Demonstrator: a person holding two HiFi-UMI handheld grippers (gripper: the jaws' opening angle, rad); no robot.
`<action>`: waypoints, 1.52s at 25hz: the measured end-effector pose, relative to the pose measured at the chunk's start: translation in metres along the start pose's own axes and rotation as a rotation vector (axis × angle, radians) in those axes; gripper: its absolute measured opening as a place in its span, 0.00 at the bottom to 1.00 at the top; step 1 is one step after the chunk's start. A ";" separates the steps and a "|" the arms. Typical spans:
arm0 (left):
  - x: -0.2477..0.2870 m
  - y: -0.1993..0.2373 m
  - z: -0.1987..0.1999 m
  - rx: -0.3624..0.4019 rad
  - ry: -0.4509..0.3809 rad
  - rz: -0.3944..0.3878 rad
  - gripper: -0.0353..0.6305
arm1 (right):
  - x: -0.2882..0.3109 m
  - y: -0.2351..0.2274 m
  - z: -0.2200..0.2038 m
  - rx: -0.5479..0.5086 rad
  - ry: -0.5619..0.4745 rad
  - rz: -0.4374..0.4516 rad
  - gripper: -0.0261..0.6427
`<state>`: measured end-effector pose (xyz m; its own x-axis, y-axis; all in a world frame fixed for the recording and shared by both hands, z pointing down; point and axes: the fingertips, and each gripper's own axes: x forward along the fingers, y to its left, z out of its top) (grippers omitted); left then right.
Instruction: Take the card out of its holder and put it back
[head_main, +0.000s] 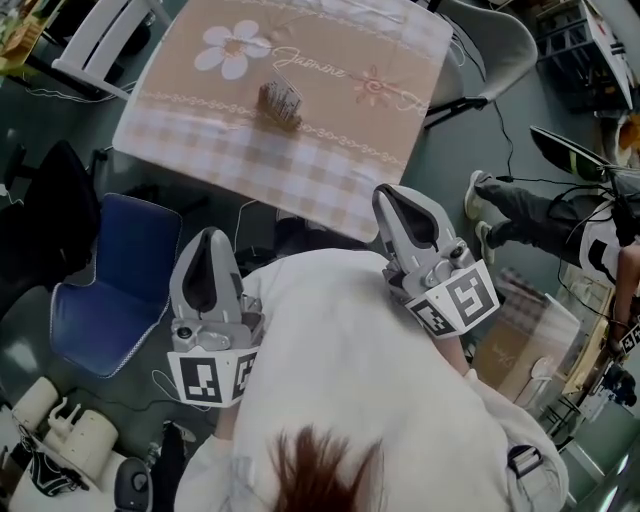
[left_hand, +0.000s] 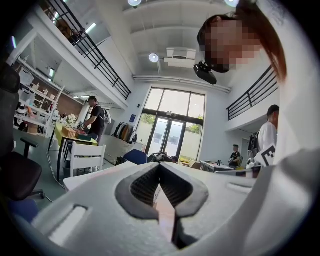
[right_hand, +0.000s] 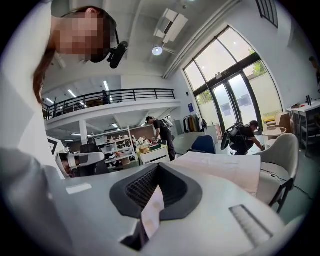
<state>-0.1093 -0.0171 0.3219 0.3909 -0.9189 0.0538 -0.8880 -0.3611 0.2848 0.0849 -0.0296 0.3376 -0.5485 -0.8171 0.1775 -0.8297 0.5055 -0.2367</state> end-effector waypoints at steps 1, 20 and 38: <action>-0.002 -0.004 -0.002 -0.001 0.003 0.001 0.05 | -0.005 0.000 -0.001 0.001 0.003 0.004 0.04; -0.041 -0.061 -0.021 -0.018 -0.011 0.015 0.05 | -0.065 0.006 -0.009 -0.068 0.025 0.040 0.04; -0.067 -0.080 -0.041 -0.016 -0.017 0.067 0.05 | -0.084 0.004 -0.016 -0.048 0.017 0.126 0.04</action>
<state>-0.0546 0.0802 0.3345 0.3267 -0.9434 0.0571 -0.9080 -0.2965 0.2962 0.1259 0.0460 0.3372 -0.6500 -0.7417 0.1656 -0.7579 0.6168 -0.2124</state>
